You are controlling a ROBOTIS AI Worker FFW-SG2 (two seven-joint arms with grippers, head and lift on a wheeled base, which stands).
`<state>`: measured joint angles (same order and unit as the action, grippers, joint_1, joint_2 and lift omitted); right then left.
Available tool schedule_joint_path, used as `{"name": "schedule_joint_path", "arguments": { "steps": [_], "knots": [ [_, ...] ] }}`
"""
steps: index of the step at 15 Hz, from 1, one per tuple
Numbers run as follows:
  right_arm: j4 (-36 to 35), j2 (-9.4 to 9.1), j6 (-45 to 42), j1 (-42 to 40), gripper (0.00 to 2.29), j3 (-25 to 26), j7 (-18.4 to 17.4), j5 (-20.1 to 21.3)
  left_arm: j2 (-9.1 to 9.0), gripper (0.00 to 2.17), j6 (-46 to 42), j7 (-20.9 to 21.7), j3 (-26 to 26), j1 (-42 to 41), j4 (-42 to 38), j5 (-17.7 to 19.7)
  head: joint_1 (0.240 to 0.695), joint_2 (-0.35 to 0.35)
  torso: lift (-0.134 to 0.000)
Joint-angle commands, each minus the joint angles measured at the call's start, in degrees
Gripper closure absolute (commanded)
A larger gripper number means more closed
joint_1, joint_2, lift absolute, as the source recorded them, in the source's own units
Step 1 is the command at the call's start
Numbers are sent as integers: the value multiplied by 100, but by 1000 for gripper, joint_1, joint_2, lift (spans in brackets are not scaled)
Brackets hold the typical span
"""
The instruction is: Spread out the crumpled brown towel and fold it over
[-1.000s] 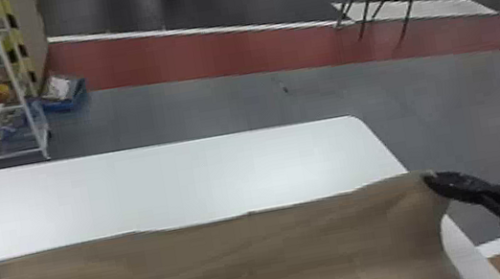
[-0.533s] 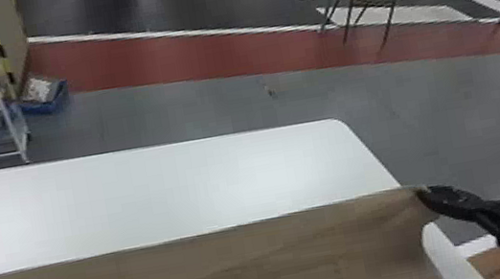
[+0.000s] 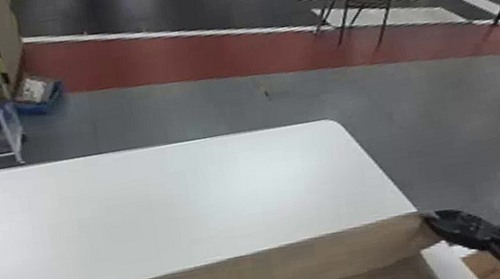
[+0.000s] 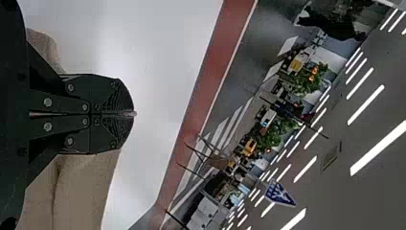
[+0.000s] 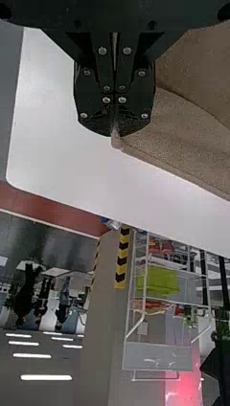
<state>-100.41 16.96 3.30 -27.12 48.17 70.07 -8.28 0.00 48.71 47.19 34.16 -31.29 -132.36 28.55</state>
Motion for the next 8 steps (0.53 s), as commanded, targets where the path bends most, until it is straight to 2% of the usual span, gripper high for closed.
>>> {"name": "schedule_joint_path", "arguments": {
  "steps": [1, 5, 8],
  "knots": [
    [12, 0, -299, -302, 1477, 0, 15, -51, -15, 1629, -111, 106, 3, -237, 52, 1, 695, -350, -123],
    [56, 9, -633, -698, 1477, 87, 68, -130, -15, 1629, -181, 326, 3, -439, 254, 1, 695, -350, -123],
    [258, 88, -967, -821, 1463, 114, 77, -42, -15, 1615, -709, 581, 11, -588, 562, -7, 695, -350, -123]
  ]
}}
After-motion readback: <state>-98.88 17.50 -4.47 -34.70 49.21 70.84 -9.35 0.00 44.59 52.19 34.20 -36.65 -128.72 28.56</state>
